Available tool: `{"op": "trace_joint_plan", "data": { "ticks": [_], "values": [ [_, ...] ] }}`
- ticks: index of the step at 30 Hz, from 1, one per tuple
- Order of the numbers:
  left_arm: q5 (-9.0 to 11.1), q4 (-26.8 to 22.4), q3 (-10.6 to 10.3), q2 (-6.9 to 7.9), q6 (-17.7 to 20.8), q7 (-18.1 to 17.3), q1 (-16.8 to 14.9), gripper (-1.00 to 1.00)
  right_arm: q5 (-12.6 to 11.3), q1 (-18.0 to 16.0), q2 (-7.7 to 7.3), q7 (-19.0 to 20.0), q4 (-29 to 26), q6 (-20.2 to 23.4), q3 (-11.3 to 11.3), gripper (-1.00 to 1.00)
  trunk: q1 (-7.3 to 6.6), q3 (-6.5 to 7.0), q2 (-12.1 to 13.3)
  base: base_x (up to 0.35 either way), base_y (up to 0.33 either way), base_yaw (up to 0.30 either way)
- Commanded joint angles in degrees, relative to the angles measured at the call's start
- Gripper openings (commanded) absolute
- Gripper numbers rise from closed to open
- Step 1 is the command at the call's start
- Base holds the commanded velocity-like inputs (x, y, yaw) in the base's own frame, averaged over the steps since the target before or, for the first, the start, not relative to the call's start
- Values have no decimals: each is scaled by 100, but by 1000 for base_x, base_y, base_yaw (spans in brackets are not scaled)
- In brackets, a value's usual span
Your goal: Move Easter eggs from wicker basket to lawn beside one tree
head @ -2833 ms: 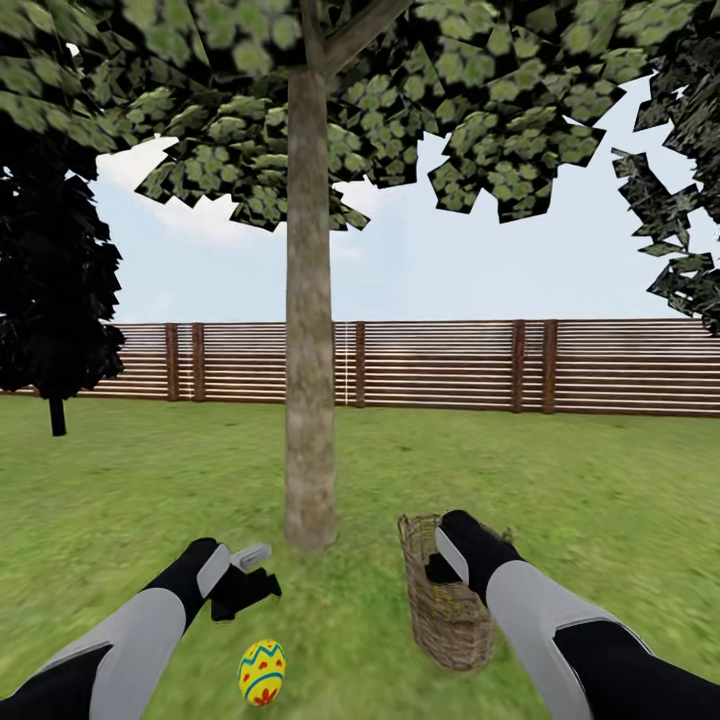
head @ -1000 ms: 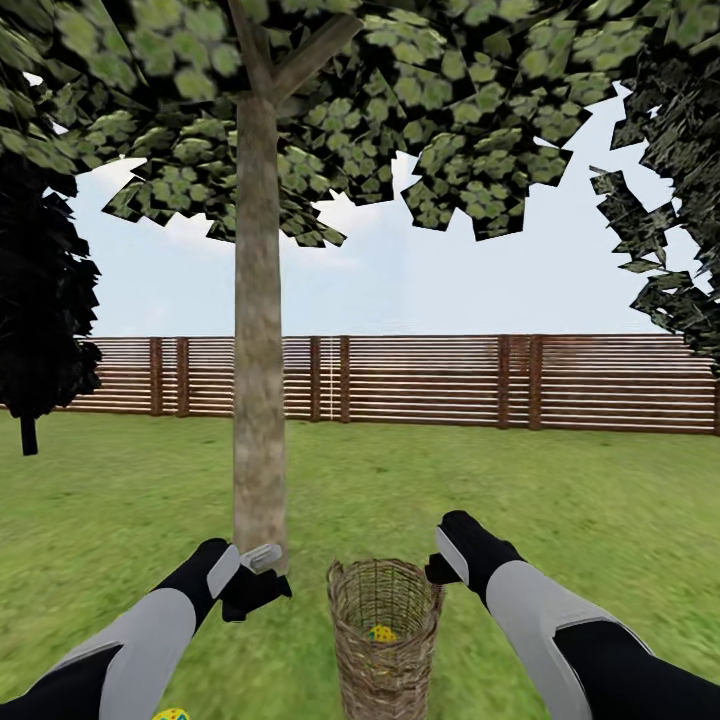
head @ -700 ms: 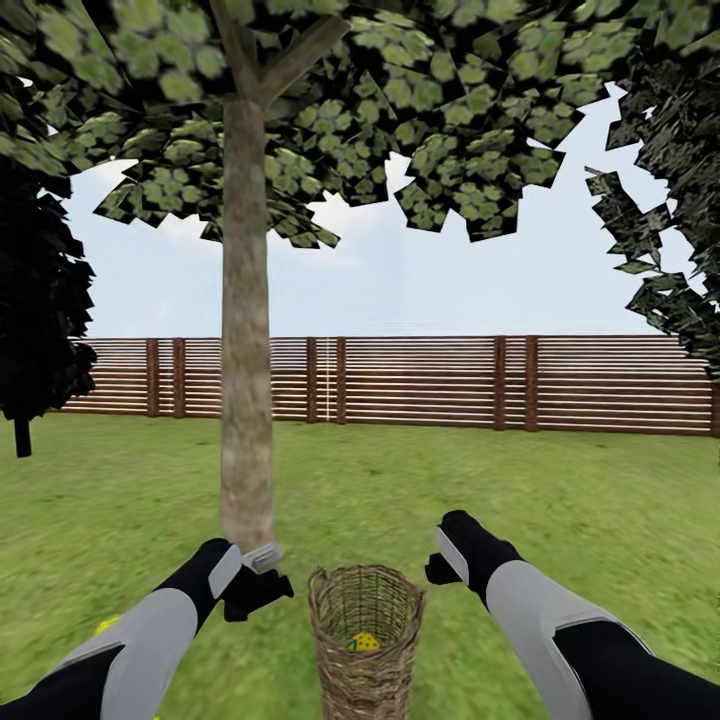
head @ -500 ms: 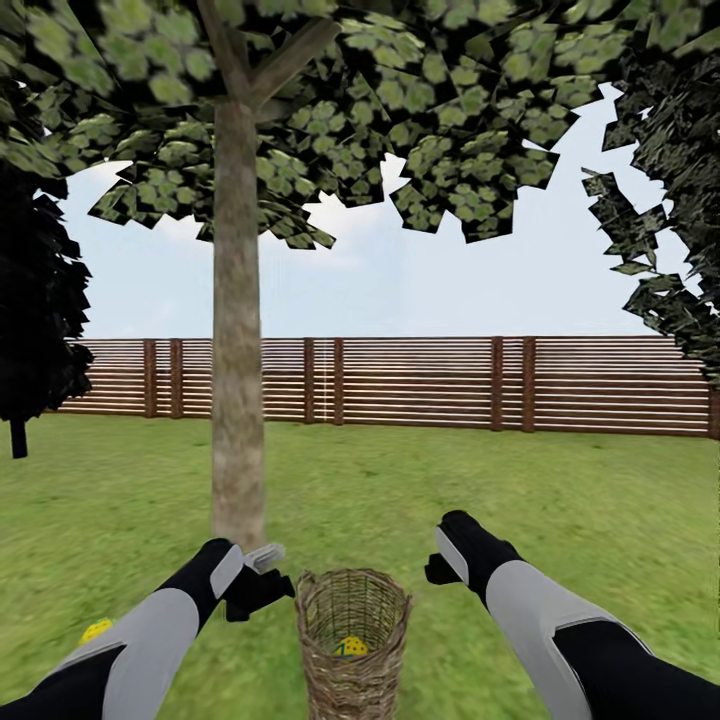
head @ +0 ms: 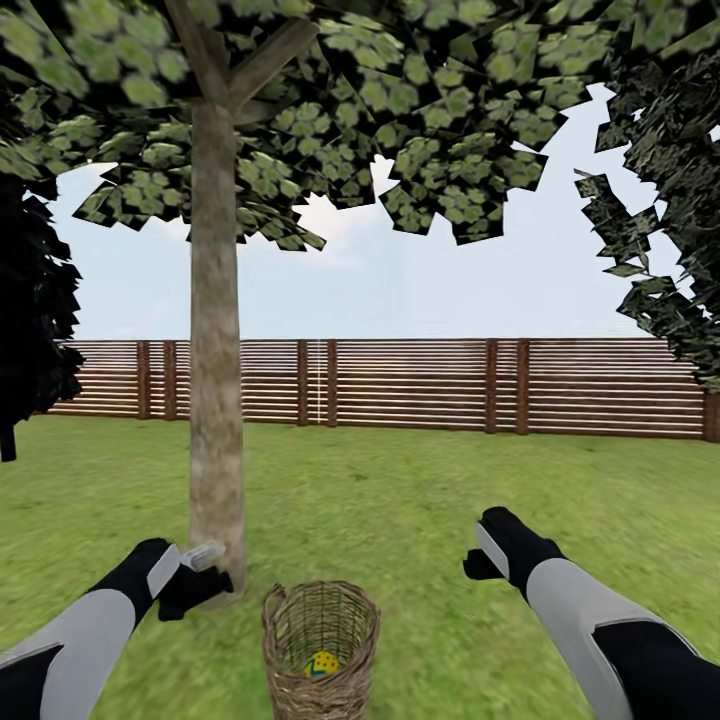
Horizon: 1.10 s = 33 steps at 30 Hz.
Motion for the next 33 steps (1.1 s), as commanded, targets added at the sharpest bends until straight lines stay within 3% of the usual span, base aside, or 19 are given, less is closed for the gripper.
{"op": "trace_joint_plan", "data": {
  "ticks": [1, 3, 6, 8, 11, 14, 17, 20, 25, 27, 28, 32, 33],
  "values": [
    [78, 21, 6, 223, 28, -25, -2, 100, -47, -2, 2, -17, -10, 28, 49, 100, -21, 10, 37, 174, -163, 0],
    [75, 83, 0, 584, 22, -229, -2, 100, -40, -2, 31, -5, -25, 32, 50, 100, -65, 46, 118, 171, -151, 0],
    [26, 126, -7, 820, 20, -635, -2, 100, -14, -2, 109, 5, -255, 59, 54, 100, -131, 100, 238, 90, -79, 0],
    [-158, 178, -10, 852, 20, -774, -2, 100, 3, -2, 80, 7, -371, 71, 116, 100, -175, 136, 318, 23, -20, 0],
    [-426, 256, -6, 851, 19, -832, -2, 100, -25, -2, -190, 62, -142, 51, 159, 100, -241, 190, 438, 7, -7, 0],
    [-590, 283, 1, 891, 13, -859, -2, 100, -16, -2, -473, 647, 316, -56, 166, 100, -307, 243, 559, 1, -1, 0],
    [-617, 288, -3, 870, 12, -860, -2, 100, 33, -2, -537, 848, 362, -101, 182, 100, -373, 297, 679, 0, 0, 0],
    [-623, 289, -4, 866, 12, -859, -2, 100, 236, -2, -618, 881, 392, -124, 171, 100, -439, 351, 799, 0, 0, 0],
    [-626, 289, 2, 1130, 11, -915, -2, 100, 321, -2, -781, 887, 553, -159, 167, 100, -548, 441, 1000, 0, 0, 0],
    [-629, 294, 3, 1201, 11, -1045, -2, 100, 324, -2, -877, 882, 598, -267, 161, 100, -592, 477, 1080, 0, 0, 0],
    [-631, 296, 4, 1227, 11, -1125, -2, 100, 310, -2, -1006, 886, 614, -375, 158, 100, -614, 495, 1120, 0, 0, 0],
    [-638, 297, -3, 1227, 11, -1193, 4, 100, 276, -2, -1291, 895, 633, -495, 145, 100, -702, 567, 1281, 0, 0, 0],
    [-639, 297, -4, 1221, 11, -1195, 5, 100, 276, -2, -1303, 895, 636, -498, 146, 100, -724, 584, 1321, 0, 0, 0]
  ]
}}
